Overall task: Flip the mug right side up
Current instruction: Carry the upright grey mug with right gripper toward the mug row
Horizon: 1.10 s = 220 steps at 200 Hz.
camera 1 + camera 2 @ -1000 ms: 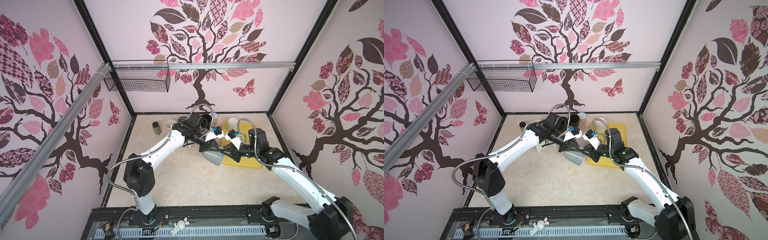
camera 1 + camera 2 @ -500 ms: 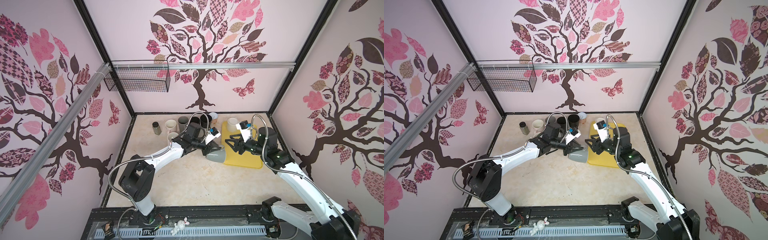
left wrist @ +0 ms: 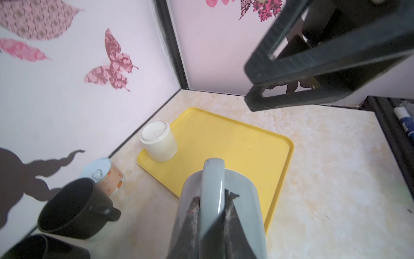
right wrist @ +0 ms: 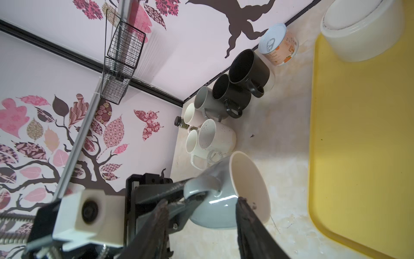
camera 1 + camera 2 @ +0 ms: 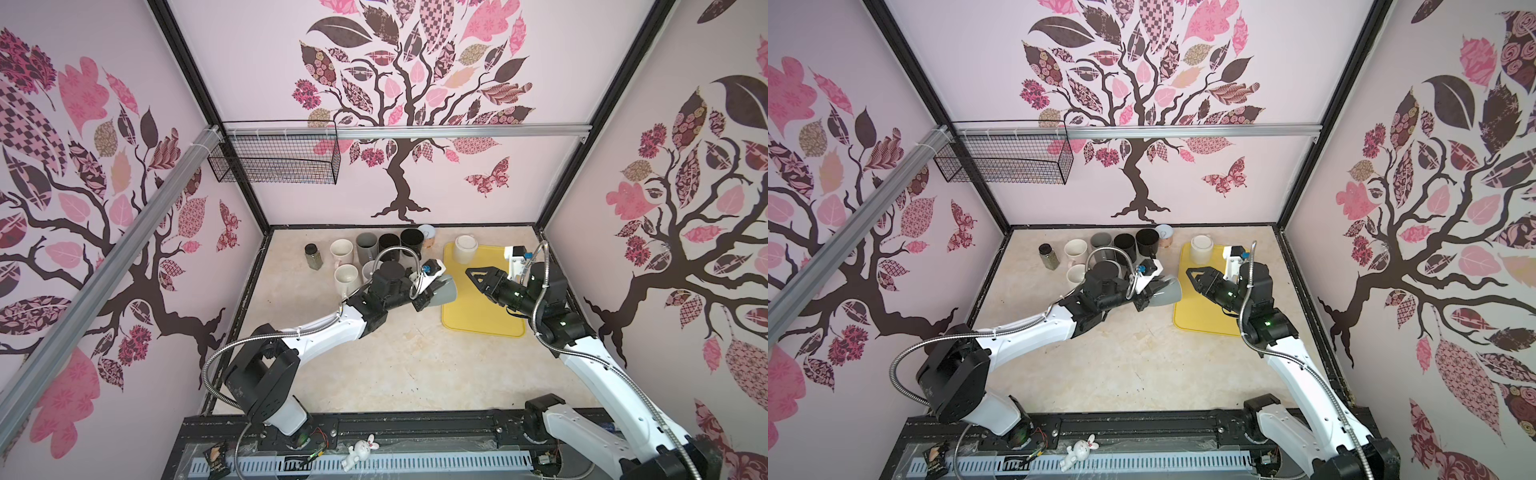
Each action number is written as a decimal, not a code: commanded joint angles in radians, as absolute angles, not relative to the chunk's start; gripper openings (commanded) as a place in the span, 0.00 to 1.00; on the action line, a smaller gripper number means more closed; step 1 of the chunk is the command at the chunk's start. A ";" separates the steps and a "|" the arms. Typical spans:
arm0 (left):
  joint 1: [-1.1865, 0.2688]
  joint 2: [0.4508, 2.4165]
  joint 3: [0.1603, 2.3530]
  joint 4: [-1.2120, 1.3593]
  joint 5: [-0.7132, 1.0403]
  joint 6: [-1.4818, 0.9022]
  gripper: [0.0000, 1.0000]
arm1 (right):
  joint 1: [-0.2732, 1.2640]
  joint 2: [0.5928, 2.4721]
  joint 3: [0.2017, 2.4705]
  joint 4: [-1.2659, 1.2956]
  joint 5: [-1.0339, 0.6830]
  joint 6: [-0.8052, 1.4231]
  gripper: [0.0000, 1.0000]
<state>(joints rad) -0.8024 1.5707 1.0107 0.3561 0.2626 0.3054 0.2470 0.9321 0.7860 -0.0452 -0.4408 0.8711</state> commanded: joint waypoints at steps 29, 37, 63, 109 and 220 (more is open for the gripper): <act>-0.885 1.596 0.990 0.563 0.118 0.585 0.00 | 0.249 0.937 0.799 -0.030 -0.478 1.100 0.53; -0.891 1.599 0.990 0.561 0.107 0.606 0.00 | 0.249 0.930 0.779 -0.022 -0.474 1.133 0.54; -0.896 1.610 0.985 0.567 0.070 0.646 0.00 | 0.249 0.916 0.737 0.012 -0.469 1.209 0.53; -0.897 1.640 0.976 0.619 0.020 0.693 0.00 | 0.249 0.935 0.729 0.006 -0.480 1.259 0.54; -0.936 1.692 0.966 0.691 -0.024 0.796 0.00 | 0.253 1.105 0.718 0.120 -0.577 1.387 0.55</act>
<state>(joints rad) -0.9241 1.6932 0.9798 0.5755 -0.0010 0.7448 0.2478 1.0752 0.7090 0.0647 -0.5488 1.3354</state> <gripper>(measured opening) 0.140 0.557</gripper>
